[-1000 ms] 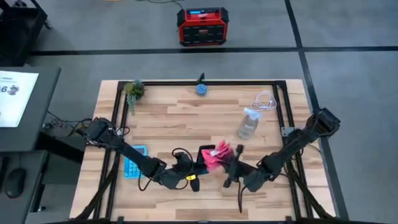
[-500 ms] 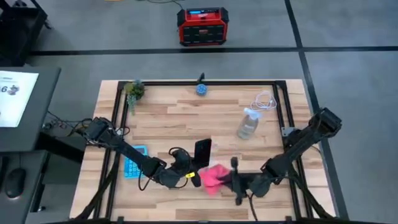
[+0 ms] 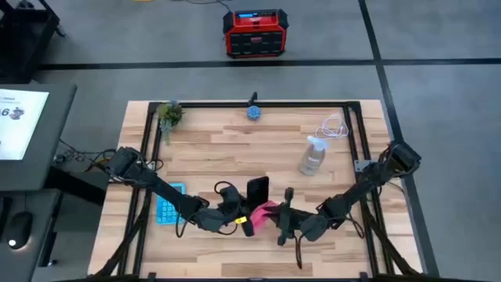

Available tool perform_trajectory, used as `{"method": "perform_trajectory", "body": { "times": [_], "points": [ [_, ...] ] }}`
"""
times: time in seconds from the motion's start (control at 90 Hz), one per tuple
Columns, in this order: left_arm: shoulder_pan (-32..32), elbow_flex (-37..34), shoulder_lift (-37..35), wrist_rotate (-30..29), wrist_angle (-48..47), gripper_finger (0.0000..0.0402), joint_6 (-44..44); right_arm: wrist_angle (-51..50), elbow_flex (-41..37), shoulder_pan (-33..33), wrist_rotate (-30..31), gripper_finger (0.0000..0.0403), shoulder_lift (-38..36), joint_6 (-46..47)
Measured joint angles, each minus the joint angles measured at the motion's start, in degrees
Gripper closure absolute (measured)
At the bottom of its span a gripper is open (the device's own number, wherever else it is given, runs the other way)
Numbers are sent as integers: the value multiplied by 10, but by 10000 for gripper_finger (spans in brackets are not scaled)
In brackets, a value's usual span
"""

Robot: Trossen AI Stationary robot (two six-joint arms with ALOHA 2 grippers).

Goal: Apply microfiber cloth
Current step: Wipe the black cellphone with the pink microfiber cloth

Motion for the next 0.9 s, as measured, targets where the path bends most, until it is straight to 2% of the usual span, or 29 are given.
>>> {"method": "perform_trajectory", "body": {
  "times": [0.211,0.267,0.333,0.456,0.589,0.711,0.789,0.9],
  "points": [
    [-7,0,0,-3,-2,390,3,-106,0,6,57,394,-38,61],
    [-9,-1,0,3,-3,390,2,-137,0,7,88,394,-48,75],
    [-15,0,1,40,0,390,2,-160,-2,4,129,394,-59,89],
    [-18,1,1,41,-3,390,3,-169,-2,16,179,394,-85,99],
    [-16,0,1,28,-11,390,-3,-141,-1,39,176,394,-123,91],
    [-13,0,1,30,-18,390,-13,-61,-1,54,168,394,-138,11],
    [-7,0,1,25,-19,390,-19,-6,-1,62,130,394,-139,-61],
    [-3,0,1,27,-20,390,-23,48,-1,49,46,394,-120,-113]
  ]
}}
